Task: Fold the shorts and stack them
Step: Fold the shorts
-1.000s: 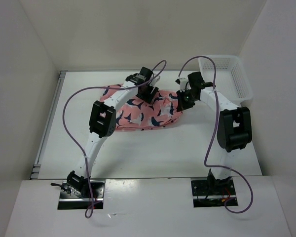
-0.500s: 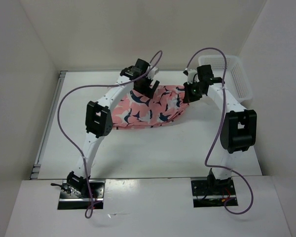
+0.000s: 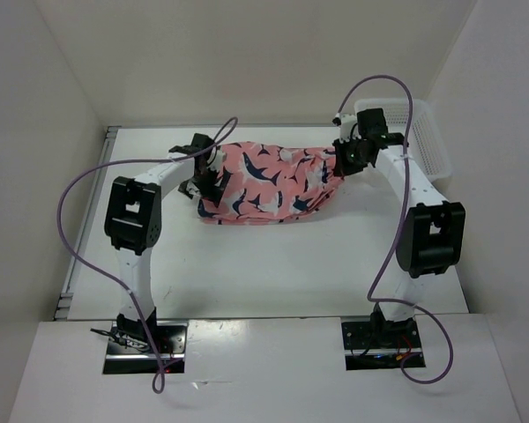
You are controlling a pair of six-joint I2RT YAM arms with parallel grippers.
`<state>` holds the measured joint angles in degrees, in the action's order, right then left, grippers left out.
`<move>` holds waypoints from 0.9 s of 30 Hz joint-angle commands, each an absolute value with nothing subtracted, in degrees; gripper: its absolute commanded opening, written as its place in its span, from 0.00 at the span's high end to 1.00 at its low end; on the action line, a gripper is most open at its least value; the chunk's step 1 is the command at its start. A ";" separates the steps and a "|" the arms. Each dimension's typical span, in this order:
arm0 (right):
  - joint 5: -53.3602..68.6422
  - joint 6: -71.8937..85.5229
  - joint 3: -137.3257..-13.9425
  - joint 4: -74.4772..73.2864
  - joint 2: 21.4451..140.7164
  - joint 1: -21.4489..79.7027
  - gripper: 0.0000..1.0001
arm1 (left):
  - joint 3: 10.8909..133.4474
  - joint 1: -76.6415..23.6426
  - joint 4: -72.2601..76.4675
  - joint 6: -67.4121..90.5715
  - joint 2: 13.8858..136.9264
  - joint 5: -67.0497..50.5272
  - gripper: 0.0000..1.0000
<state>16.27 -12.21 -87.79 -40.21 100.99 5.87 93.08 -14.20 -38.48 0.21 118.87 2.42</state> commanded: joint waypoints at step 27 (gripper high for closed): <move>0.00 -9.24 -127.16 -42.36 125.14 36.73 1.00 | 94.22 -13.01 -32.08 0.00 128.94 -28.74 0.65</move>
<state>0.89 -11.42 -120.44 -43.81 123.48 35.70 96.49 -12.49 -32.12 0.34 127.11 -26.87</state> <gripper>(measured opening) 0.042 0.357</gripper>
